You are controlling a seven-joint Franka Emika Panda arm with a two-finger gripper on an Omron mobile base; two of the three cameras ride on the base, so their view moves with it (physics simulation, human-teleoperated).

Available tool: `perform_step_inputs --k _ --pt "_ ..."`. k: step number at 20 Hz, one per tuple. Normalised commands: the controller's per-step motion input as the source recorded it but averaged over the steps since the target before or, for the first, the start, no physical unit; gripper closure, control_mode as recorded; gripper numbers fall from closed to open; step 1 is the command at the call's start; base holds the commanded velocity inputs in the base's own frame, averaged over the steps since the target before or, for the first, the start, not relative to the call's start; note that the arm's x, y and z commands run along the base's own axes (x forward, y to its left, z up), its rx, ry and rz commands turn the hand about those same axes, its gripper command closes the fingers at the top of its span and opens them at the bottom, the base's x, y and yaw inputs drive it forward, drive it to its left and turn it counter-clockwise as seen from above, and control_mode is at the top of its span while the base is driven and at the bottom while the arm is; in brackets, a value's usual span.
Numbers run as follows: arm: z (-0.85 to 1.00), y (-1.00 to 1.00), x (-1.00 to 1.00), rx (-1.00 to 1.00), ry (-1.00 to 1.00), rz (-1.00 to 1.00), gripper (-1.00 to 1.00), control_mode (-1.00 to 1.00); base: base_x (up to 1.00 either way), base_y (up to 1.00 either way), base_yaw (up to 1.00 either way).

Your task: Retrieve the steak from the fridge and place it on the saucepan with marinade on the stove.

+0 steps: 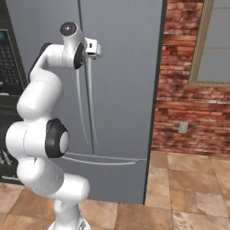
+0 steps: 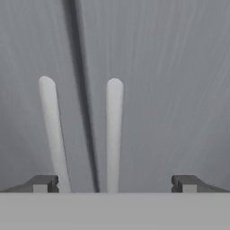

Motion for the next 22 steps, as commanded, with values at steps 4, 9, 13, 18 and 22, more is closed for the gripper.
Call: perform_step_inputs --k 4,9,13,18,22 --pt "0.00 0.05 0.43 0.00 0.00 0.00 -1.00 -1.00 0.00 0.00 0.00" --pt "0.00 0.04 0.29 0.00 0.00 0.00 -1.00 -1.00 0.00 0.00 0.00" --pt "-0.06 0.00 0.17 0.00 0.00 0.00 -1.00 -1.00 0.00 0.00 0.00" --pt "-0.04 0.00 0.12 0.00 0.00 0.00 -1.00 -1.00 0.00 0.00 0.00" --pt "-0.22 0.02 0.14 0.00 0.00 0.00 -1.00 -1.00 0.00 0.00 0.00"
